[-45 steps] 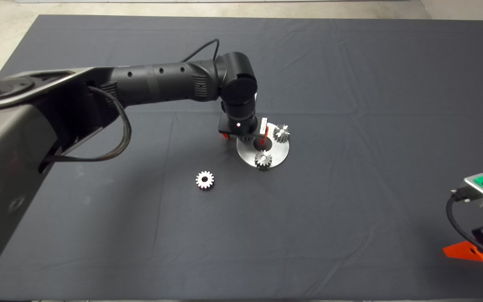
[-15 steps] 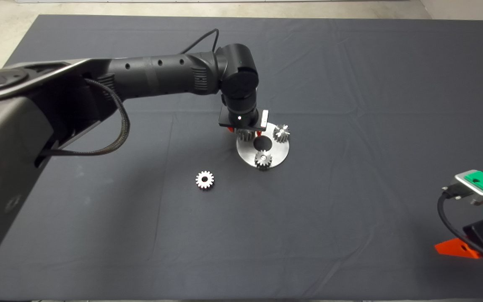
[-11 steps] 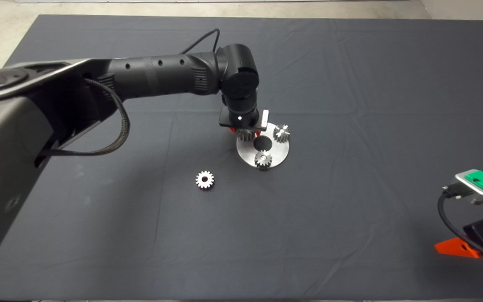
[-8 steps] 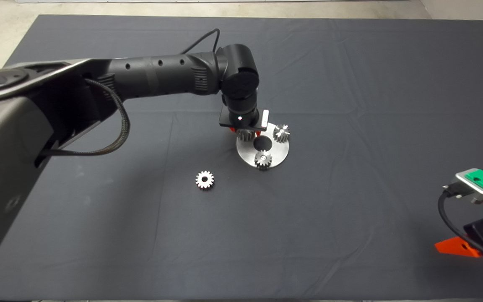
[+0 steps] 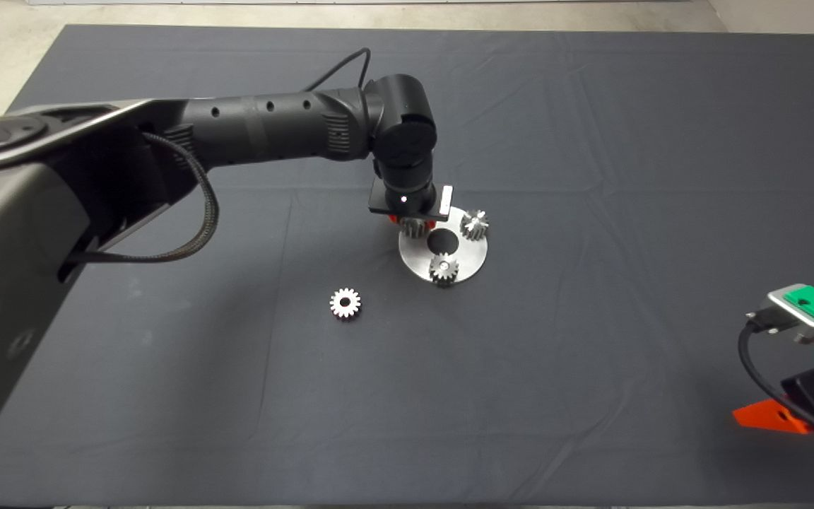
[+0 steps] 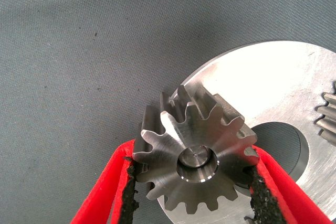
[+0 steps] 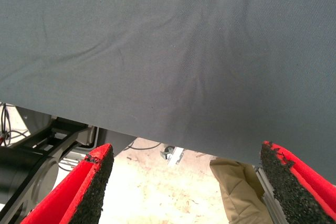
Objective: Remove an incorrectly installed larger gear and replace it with the correct smaller gear
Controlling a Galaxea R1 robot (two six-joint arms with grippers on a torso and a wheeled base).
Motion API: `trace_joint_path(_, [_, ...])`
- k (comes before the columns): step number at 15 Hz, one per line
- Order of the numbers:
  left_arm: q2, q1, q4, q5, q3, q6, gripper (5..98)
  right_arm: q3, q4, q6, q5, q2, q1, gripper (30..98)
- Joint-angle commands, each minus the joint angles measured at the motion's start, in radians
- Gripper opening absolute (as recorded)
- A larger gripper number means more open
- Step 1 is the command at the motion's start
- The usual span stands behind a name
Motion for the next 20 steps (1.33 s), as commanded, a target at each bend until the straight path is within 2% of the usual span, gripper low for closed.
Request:
trace_joint_path(1, [0.004, -0.019, 0.008, -0.005, 0.017, -0.003, 44.0, 0.005, 0.032, 0.006, -0.069, 0.002, 0.017, 73.9])
trace_joint_path(11, [0.004, -0.02, 0.008, 0.003, 0.025, 0.0, 38.0, 0.005, 0.032, 0.006, -0.069, 0.002, 0.017, 73.9])
trace_joint_path(16, [0.004, -0.033, 0.008, 0.025, 0.051, 0.0, 34.6, 0.005, 0.032, 0.006, -0.069, 0.002, 0.017, 73.9])
trace_joint_path(17, [0.004, -0.033, 0.008, 0.037, 0.061, 0.0, 34.4, 0.005, 0.032, 0.006, -0.068, 0.003, 0.017, 73.9])
trace_joint_path(20, [0.004, -0.059, 0.008, 0.099, 0.091, 0.002, 32.5, 0.005, 0.032, 0.01, -0.066, 0.005, 0.017, 73.9])
